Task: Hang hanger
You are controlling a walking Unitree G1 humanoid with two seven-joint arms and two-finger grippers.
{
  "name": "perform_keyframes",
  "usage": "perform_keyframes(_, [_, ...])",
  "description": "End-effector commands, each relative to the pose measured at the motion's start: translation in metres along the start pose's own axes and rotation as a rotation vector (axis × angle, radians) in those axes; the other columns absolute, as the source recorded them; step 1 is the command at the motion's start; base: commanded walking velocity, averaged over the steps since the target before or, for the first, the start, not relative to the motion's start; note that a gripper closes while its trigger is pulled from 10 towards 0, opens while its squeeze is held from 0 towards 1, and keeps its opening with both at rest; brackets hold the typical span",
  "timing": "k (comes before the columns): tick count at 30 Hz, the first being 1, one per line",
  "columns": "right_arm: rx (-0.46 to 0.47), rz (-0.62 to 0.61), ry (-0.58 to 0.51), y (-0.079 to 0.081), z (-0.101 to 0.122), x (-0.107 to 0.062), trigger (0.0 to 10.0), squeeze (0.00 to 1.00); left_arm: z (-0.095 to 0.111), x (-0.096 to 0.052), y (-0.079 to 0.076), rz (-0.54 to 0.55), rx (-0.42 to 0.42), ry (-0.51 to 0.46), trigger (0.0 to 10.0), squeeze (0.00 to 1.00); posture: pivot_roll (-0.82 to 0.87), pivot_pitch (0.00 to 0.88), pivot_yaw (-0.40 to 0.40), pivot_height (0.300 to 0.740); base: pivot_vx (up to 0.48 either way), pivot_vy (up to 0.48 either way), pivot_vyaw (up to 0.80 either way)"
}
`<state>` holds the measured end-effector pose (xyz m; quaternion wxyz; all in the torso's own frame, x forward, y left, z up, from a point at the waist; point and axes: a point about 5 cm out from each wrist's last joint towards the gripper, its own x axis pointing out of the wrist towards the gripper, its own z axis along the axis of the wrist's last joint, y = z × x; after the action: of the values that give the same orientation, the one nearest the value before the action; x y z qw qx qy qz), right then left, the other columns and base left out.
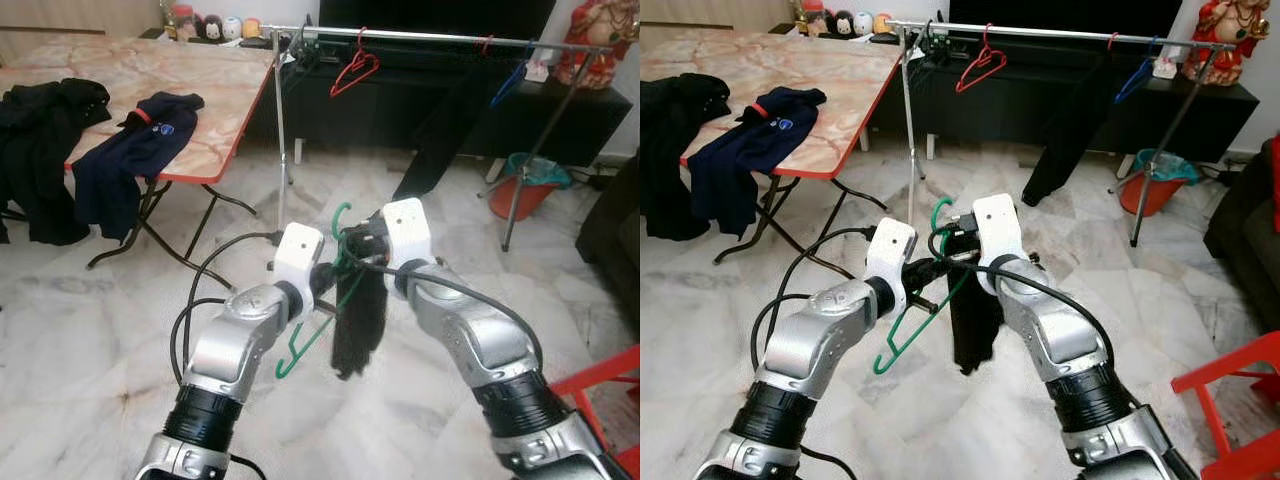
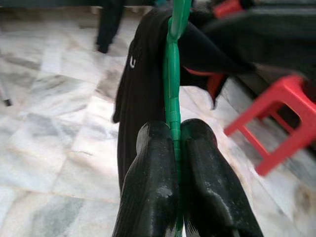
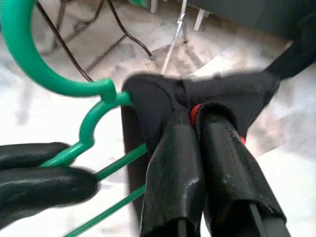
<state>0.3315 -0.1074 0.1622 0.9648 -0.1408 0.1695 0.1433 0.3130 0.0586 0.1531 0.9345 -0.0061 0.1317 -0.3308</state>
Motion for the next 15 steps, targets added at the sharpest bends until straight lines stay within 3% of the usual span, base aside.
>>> perform_keyframes(1, [-0.078, -0.023, -0.016, -0.007, 0.000, -0.004, 10.0, 0.00, 0.012, -0.005, -0.008, -0.067, 0.028, -0.055, 10.0, 0.00, 0.13, 0.000, -0.065, 0.740, 0.000, 0.000, 0.00])
perform_keyframes(5, [-0.196, -0.080, -0.001, -0.028, -0.005, -0.006, 10.0, 0.00, 0.005, -0.016, -0.006, -0.111, 0.065, -0.029, 10.0, 0.00, 0.12, 0.000, -0.060, 0.740, 0.000, 0.000, 0.00])
perform_keyframes(8, [-0.263, -0.078, 0.009, -0.031, -0.007, -0.007, 10.0, 0.00, 0.004, -0.020, -0.001, -0.088, 0.086, -0.014, 10.0, 0.00, 0.12, 0.000, -0.059, 0.740, 0.000, 0.000, 0.00])
perform_keyframes(10, [-0.285, -0.073, 0.016, -0.031, -0.008, -0.008, 10.0, 0.00, 0.003, -0.020, 0.007, -0.022, 0.105, -0.003, 10.0, 0.00, 0.12, 0.000, -0.059, 0.740, 0.000, 0.000, 0.00])
perform_keyframes(12, [-0.327, -0.059, 0.029, -0.029, -0.012, -0.008, 10.0, 0.00, 0.007, -0.020, 0.017, 0.064, 0.073, -0.018, 10.0, 0.00, 0.13, 0.000, -0.061, 0.740, 0.000, 0.000, 0.00])
perform_keyframes(15, [-0.324, -0.031, 0.032, -0.023, -0.015, -0.008, 10.0, 0.00, 0.006, -0.020, 0.016, 0.062, 0.087, -0.008, 10.0, 0.00, 0.13, 0.000, -0.061, 0.740, 0.000, 0.000, 0.00])
